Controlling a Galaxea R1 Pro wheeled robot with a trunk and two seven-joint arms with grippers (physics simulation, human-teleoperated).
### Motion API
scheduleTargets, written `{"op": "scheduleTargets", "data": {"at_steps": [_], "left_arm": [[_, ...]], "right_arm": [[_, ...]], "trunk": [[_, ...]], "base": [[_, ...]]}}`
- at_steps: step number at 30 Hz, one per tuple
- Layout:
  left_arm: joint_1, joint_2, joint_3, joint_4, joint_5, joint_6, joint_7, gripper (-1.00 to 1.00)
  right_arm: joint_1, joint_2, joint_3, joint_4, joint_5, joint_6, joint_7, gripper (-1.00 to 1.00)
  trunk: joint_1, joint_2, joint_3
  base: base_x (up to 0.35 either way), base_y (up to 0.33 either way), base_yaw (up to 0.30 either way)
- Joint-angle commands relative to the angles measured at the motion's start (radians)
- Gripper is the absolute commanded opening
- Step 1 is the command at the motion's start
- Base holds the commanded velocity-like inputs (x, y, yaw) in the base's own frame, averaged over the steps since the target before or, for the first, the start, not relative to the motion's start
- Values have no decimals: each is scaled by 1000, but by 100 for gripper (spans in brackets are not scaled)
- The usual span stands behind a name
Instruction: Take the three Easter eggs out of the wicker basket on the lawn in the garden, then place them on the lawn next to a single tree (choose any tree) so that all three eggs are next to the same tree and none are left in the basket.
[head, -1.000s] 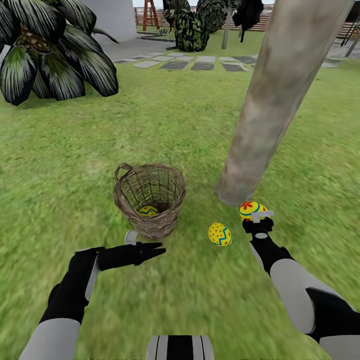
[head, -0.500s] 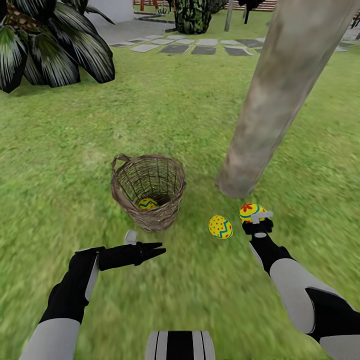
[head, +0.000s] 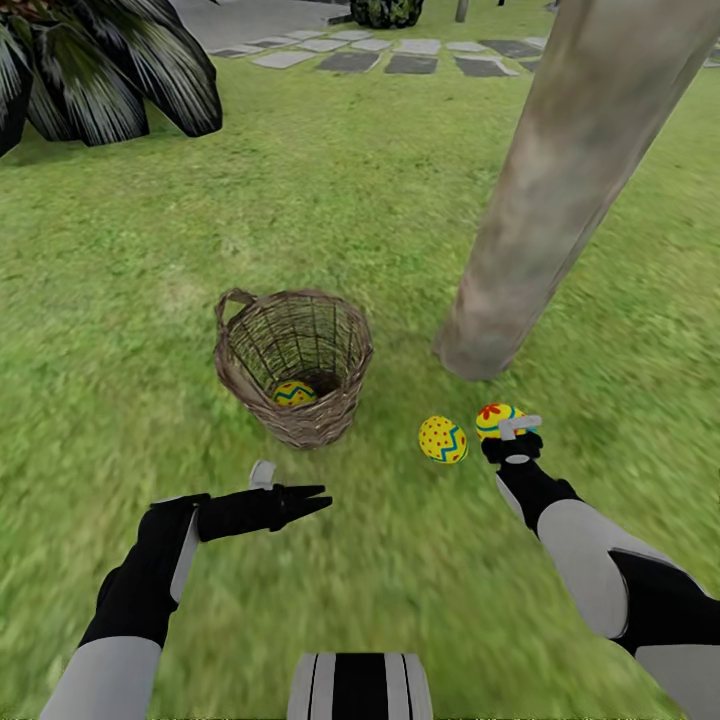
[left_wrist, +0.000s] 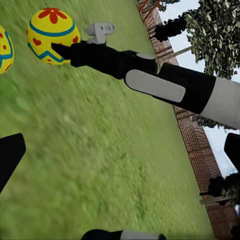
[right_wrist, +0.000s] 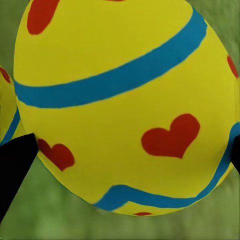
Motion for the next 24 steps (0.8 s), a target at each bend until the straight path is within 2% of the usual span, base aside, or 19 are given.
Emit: {"op": "scheduleTargets", "data": {"at_steps": [1, 24], "left_arm": [[-1, -1, 2, -1, -4, 11, -6, 100], [-1, 0, 2, -2, -4, 11, -7, 100]], "right_arm": [[-1, 1, -5, -4, 9, 1, -1, -100], [-2, 0, -6, -40, 9, 2, 0, -100]], "trunk": [[0, -1, -5], [11, -6, -93]], "base": [[0, 0, 0], [0, 0, 0]]}}
